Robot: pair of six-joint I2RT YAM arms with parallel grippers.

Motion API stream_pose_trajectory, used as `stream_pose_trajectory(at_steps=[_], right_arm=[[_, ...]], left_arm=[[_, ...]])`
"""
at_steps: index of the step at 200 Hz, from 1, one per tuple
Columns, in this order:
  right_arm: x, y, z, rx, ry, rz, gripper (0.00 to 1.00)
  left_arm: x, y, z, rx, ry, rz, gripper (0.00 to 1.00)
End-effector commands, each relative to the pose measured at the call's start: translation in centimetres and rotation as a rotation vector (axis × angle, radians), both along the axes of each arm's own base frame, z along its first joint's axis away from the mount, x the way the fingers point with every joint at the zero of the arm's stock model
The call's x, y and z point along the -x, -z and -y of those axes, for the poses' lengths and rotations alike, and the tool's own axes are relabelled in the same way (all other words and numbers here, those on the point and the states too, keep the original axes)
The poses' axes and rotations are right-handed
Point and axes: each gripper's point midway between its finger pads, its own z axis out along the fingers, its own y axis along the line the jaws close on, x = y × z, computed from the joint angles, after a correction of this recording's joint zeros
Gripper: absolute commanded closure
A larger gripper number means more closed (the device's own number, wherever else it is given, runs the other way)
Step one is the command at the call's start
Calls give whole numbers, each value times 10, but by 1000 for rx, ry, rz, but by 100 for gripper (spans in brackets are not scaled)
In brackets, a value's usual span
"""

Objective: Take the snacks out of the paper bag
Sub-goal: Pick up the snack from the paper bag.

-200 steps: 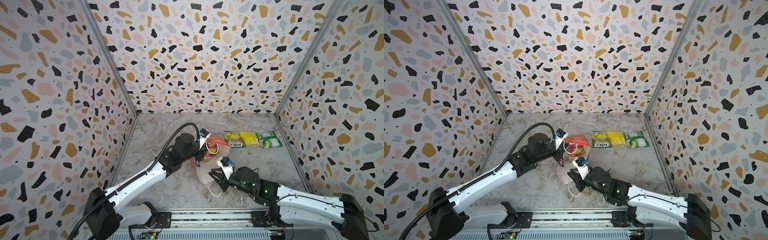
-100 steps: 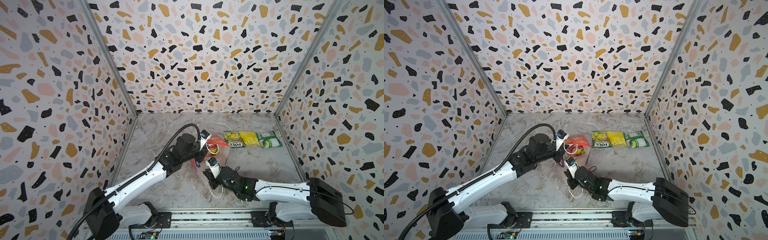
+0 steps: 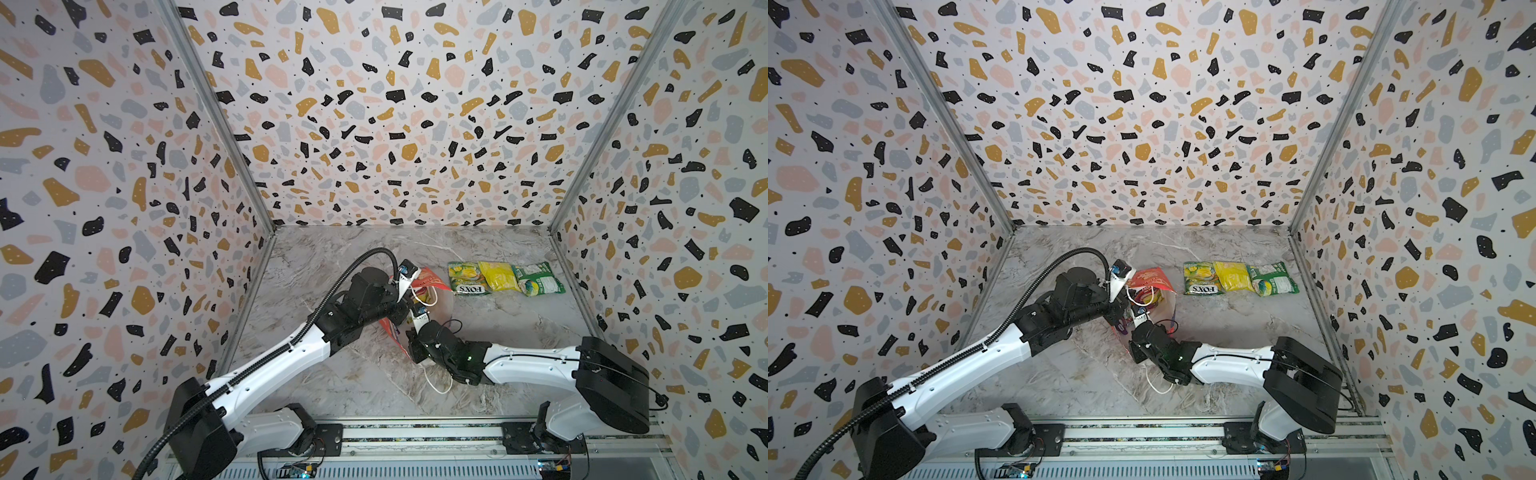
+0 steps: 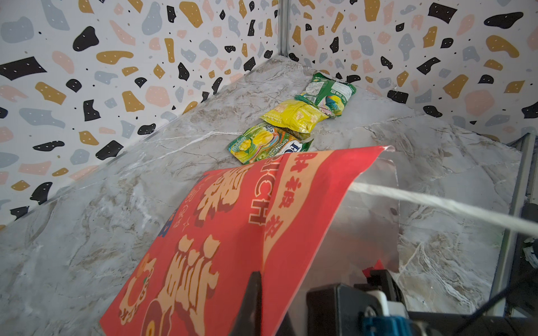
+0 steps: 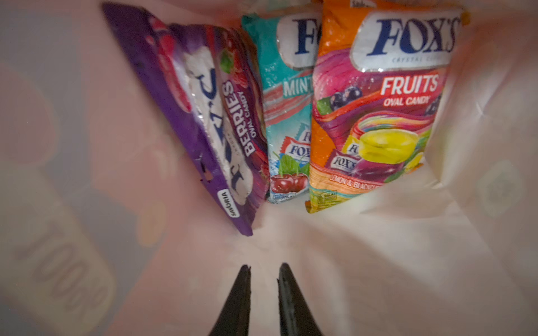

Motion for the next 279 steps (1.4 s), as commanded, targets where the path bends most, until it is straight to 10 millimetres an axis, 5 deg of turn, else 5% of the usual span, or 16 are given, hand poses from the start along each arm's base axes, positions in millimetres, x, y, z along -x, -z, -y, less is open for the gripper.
stream_pose_trajectory(at_steps=[1, 37, 79, 163, 279], right_arm=[[-16, -16, 3, -30, 67, 1, 78], [-23, -37, 6, -59, 108, -12, 76], [1, -69, 1, -190, 44, -80, 75], [-14, -27, -3, -155, 121, -94, 72], [-59, -24, -25, -147, 147, 66, 57]], left_arm=[[6, -16, 3, 45, 23, 38, 100], [6, -16, 4, 48, 31, 39, 100], [2, -14, 2, 43, 4, 44, 100], [1, -23, 7, 95, 13, 60, 100], [7, -29, 12, 110, 54, 66, 100]])
